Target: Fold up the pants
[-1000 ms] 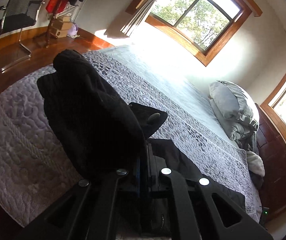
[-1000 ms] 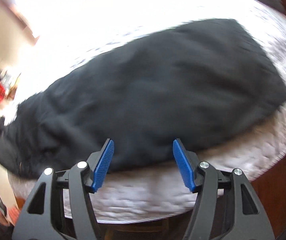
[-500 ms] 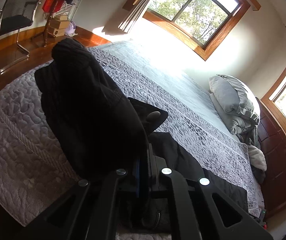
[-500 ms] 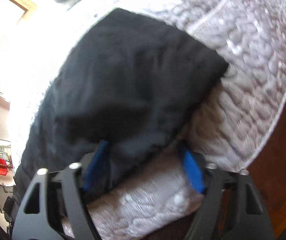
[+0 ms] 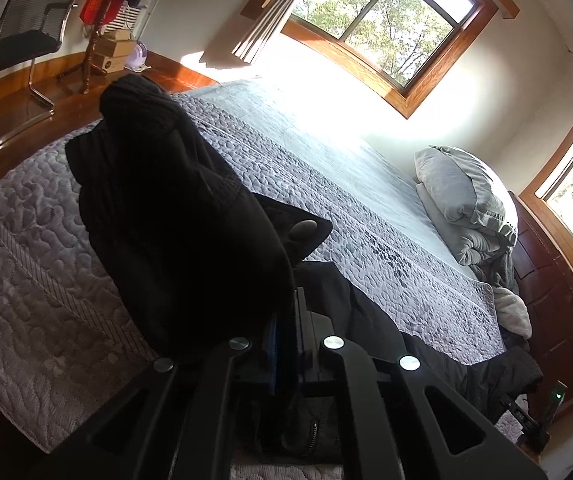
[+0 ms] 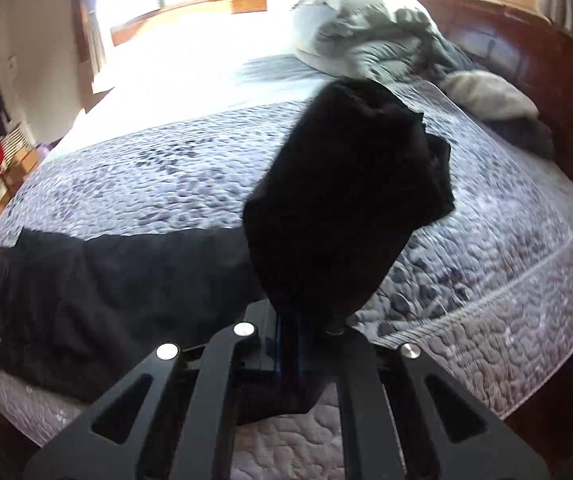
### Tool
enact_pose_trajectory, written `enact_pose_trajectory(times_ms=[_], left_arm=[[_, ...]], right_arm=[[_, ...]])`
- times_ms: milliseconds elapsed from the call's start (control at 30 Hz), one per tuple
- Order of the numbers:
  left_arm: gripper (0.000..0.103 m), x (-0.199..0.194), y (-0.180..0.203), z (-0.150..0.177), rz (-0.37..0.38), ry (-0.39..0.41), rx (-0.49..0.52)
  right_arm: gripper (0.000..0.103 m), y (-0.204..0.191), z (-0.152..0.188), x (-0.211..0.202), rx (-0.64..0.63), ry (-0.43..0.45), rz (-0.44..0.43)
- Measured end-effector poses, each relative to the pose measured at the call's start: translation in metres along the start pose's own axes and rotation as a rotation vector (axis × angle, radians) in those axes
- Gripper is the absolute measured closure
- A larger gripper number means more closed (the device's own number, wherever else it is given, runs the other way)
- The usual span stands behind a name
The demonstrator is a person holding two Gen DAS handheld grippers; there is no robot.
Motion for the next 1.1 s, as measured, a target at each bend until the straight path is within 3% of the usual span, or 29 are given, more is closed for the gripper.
enact_pose_trajectory(times_ms=[167, 433, 600, 967, 1100], left_arm=[[0.098, 0.000, -0.001, 0.000, 0.002, -0.002, 0.000], [0.098, -0.001, -0.001, 0.000, -0.003, -0.006, 0.011], [0.097, 0.003, 0.014, 0.003, 0.019, -0.025, 0.052], [0.097, 0.009, 0.060, 0.019, 0.115, -0.068, 0.092], [0.097, 0.009, 0.068, 0.021, 0.130, -0.075, 0.102]], right_arm=[[0.099, -0.093, -0.011, -0.005, -0.179, -0.007, -0.171], [0.099, -0.178, 0.030, -0.003, -0.308, -0.120, -0.307], [0.098, -0.202, 0.053, -0.001, -0.368, -0.163, -0.327], [0.098, -0.225, 0.065, -0.020, -0.440, -0.167, -0.433], [0.089, -0.233, 0.078, -0.013, -0.442, -0.216, -0.448]])
Point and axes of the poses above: each gripper's, at about its wrist camera, not at the fingertips, and x roughly the way its jaws point, y to its right, z to its underside, the point moved 8 cm from there along x, roughly the way its jaws point, and after that the axes turned 10 degrees about y, right-handed, at the moved point
